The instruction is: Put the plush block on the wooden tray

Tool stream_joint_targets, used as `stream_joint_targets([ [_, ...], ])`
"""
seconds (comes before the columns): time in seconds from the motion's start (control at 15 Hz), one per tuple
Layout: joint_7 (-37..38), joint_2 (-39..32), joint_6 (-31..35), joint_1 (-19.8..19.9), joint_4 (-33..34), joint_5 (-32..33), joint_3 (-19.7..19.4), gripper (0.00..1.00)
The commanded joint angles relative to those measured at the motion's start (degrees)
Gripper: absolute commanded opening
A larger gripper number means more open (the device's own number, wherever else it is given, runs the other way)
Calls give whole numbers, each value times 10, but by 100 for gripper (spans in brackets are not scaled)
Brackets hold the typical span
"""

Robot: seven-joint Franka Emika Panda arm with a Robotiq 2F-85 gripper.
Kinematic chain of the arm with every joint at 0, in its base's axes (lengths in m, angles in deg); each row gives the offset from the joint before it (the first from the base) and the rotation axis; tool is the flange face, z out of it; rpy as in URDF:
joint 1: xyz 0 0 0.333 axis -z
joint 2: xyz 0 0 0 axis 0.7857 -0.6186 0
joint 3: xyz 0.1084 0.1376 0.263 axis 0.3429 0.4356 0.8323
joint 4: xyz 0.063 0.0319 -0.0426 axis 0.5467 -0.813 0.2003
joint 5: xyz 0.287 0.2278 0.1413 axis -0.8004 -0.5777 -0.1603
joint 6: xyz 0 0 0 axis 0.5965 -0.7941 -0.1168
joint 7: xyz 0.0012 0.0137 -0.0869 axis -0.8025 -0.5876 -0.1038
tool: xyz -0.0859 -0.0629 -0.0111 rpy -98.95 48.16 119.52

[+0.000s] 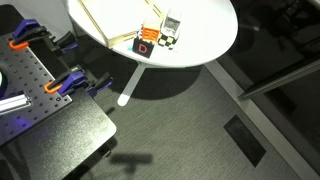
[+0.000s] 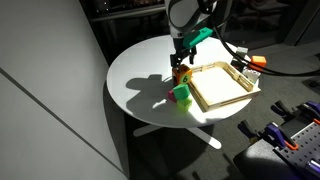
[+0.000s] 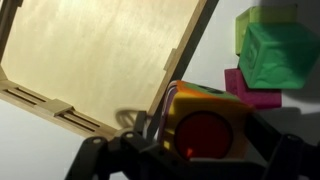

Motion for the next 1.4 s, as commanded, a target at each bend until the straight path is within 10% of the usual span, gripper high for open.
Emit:
stream_joint_targets([
  [0.0, 17, -15, -5, -6, 20, 11, -6, 100],
  [0.13, 15, -15, -5, -4, 20, 7, -4, 100],
  [0.2, 12, -14, -6, -3, 20, 5, -3, 75],
  [0.87, 4, -9, -8, 5, 26, -6, 2, 2],
  [1.33, 0, 9, -6, 10, 16, -12, 6, 1],
])
